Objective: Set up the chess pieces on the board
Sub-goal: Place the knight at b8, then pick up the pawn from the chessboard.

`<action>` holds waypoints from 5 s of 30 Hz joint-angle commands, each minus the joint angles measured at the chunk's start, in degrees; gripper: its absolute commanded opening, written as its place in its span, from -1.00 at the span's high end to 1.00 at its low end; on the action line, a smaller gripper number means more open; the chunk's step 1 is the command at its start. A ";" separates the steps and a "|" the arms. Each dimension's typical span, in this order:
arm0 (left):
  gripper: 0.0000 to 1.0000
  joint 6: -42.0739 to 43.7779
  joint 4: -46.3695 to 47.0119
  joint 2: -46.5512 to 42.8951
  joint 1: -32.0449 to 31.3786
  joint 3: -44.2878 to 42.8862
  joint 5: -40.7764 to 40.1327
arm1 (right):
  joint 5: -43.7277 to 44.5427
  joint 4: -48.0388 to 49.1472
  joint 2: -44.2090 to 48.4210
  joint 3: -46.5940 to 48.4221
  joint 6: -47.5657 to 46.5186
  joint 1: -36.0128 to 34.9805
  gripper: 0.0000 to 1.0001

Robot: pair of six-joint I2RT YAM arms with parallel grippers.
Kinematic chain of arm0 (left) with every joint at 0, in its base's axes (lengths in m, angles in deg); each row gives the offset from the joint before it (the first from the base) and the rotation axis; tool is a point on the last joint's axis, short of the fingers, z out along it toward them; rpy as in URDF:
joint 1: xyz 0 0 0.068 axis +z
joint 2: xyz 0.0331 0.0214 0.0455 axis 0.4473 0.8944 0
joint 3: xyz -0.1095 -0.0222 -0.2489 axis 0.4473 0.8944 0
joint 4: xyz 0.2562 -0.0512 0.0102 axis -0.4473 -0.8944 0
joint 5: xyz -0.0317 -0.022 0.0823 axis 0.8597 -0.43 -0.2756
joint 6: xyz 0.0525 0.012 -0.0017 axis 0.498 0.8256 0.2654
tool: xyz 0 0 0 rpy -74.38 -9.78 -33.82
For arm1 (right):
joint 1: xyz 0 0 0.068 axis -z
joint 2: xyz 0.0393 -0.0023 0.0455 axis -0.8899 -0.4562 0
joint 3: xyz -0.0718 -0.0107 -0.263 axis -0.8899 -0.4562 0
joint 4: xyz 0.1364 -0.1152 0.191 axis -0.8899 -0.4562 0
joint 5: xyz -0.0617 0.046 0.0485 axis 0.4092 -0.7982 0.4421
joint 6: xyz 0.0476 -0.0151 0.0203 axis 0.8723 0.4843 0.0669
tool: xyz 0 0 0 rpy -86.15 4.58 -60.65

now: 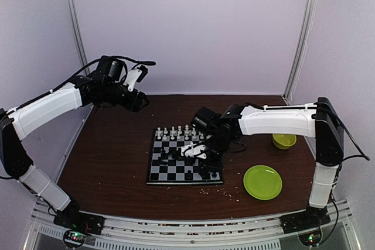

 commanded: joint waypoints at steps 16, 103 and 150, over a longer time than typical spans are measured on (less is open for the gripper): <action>-0.07 0.06 1.21 0.67 0.26 -1.90 0.67 | 6.23 1.14 -4.78 0.83 -1.76 -0.21 1.00; -0.26 -1.38 0.45 1.74 0.27 -2.25 1.41 | 7.43 -5.87 -15.42 22.03 3.73 5.67 0.53; -0.25 -1.42 0.33 1.96 0.25 -2.42 3.07 | 5.05 -5.39 -11.80 19.73 5.46 7.76 0.98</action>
